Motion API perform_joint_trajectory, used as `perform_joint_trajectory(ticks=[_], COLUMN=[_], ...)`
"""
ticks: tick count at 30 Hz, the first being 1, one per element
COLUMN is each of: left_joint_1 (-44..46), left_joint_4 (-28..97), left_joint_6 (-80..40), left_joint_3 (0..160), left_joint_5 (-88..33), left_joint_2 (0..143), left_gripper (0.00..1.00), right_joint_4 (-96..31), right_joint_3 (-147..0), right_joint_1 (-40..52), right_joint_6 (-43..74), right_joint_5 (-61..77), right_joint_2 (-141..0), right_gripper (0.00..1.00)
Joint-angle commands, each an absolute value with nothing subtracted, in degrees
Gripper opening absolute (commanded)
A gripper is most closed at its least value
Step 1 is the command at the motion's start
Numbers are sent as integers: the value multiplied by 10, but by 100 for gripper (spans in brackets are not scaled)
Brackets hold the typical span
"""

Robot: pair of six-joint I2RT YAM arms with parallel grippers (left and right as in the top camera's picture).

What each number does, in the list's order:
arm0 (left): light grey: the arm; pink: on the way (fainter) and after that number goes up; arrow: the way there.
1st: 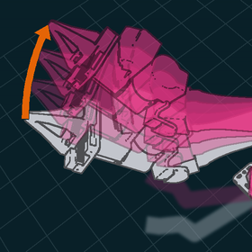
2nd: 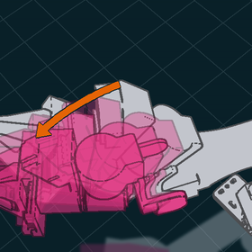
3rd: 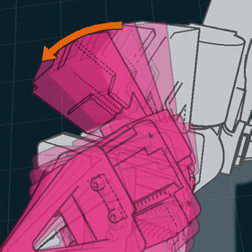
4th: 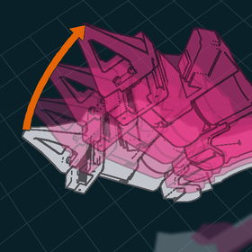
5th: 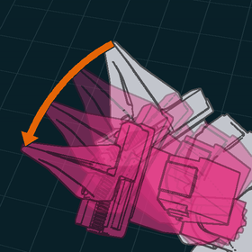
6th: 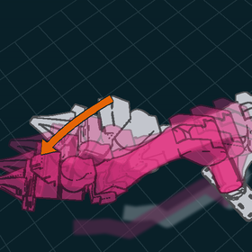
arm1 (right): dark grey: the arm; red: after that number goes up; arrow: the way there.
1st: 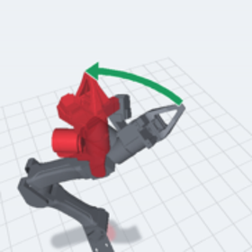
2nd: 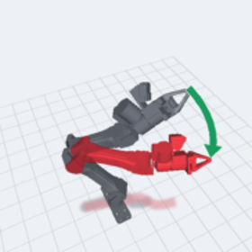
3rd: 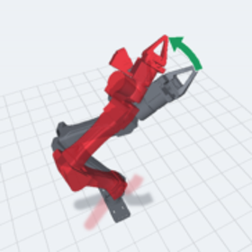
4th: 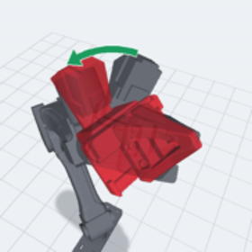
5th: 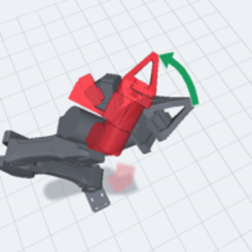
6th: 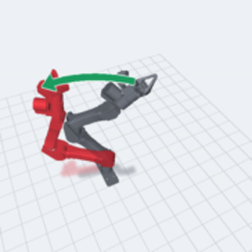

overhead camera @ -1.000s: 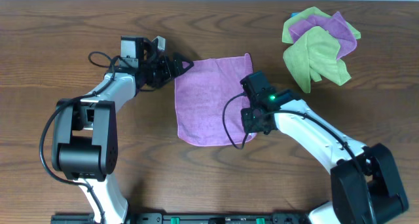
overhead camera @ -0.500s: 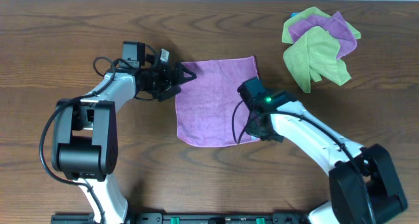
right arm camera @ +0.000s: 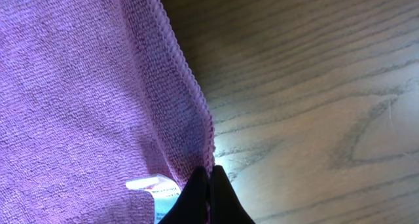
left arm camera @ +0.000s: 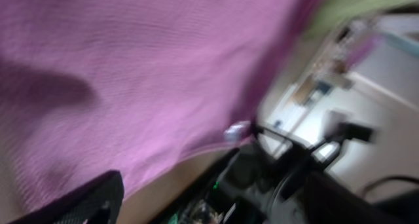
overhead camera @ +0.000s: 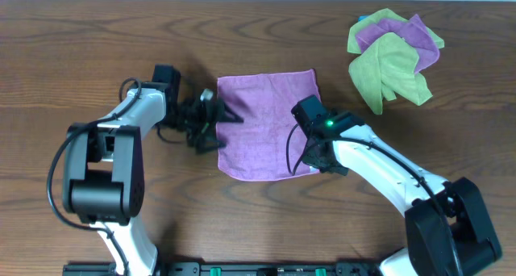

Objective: Fold the cloth
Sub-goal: 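Grasp the near corners of the purple cloth with both grippers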

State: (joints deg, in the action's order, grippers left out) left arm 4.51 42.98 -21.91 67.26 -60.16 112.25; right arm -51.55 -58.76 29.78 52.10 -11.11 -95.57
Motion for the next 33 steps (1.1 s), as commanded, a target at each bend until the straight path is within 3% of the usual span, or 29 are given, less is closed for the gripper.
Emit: perform_joint_trajectory(ticks=[1,7,12,19,33], left_joint_1=[41,48,94,165,174], left_joint_4=[509,587,563,426,92], left_joint_6=[-149,-186,-256,-379,-545], left_joint_3=[677,676,630,534,359], left_joint_5=[-456,-322,-309,-311,-370], left_joint_2=[1059,948,936,934,931], left_gripper=[96,95,95,95,95], right_joint_4=[-516,-510,-510,-510,-518], right_joint_3=[-593,-593,-593,-593,-593], right_joint_1=[301,301,301,295,281], right_joint_6=[517,505,496,483,455], right_joint_5=[-123,-122,-117,-118,-113], right_joint_2=[-959,-959,-957,-925,-895], right_gripper=[1,1,1,1,1])
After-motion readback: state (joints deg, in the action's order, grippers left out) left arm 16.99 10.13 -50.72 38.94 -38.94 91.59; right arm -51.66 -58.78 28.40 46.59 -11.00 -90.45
